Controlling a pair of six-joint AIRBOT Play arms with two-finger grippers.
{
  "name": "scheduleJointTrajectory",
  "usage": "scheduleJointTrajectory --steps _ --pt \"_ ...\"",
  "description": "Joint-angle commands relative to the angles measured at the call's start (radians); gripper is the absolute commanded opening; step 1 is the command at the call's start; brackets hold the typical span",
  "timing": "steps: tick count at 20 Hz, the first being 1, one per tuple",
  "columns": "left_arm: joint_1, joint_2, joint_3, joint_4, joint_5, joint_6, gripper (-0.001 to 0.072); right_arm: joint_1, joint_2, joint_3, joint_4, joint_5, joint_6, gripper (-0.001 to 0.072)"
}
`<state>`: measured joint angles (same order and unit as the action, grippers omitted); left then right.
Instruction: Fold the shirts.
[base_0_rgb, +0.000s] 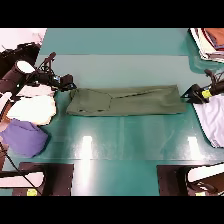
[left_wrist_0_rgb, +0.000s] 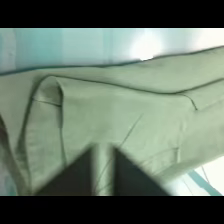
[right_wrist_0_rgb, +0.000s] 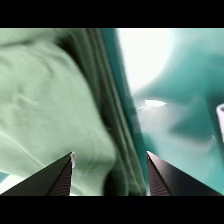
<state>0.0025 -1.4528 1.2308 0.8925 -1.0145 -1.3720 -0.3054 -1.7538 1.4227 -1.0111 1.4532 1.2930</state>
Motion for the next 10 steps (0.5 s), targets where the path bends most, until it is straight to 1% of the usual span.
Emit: scheduleJointTrajectory --steps 1,3,4,5,7,8,10 --pt "-0.041 -0.002 0.001 -0.023 0.004 0.023 0.0027 -0.037 -0.059 -0.062 0.097 0.013 -0.05 0.0535" --pt "-0.098 -0.006 0.001 -0.024 0.039 0.018 0.0027 -0.012 -0.093 -0.058 0.15 0.012 -0.073 0.0533" --pt "-0.132 -0.011 0.002 -0.026 0.065 0.015 0.0027 0.009 -0.098 -0.058 0.174 0.004 -0.094 0.0504" --pt "-0.162 -0.017 0.002 -0.026 0.09 -0.002 0.0027 0.029 -0.097 -0.058 0.188 -0.002 -0.125 0.0362" --pt "-0.217 -0.053 0.027 -0.026 0.128 -0.041 0.0027 0.062 -0.074 -0.058 0.192 -0.024 -0.168 0.0039" --pt "-0.245 -0.081 0.057 -0.029 0.133 -0.043 0.0027 0.072 -0.051 -0.058 0.196 -0.035 -0.179 0.0018" --pt "-0.304 -0.152 0.135 -0.04 0.124 -0.045 0.0027 0.075 0.015 -0.057 0.208 -0.053 -0.18 0.0018"
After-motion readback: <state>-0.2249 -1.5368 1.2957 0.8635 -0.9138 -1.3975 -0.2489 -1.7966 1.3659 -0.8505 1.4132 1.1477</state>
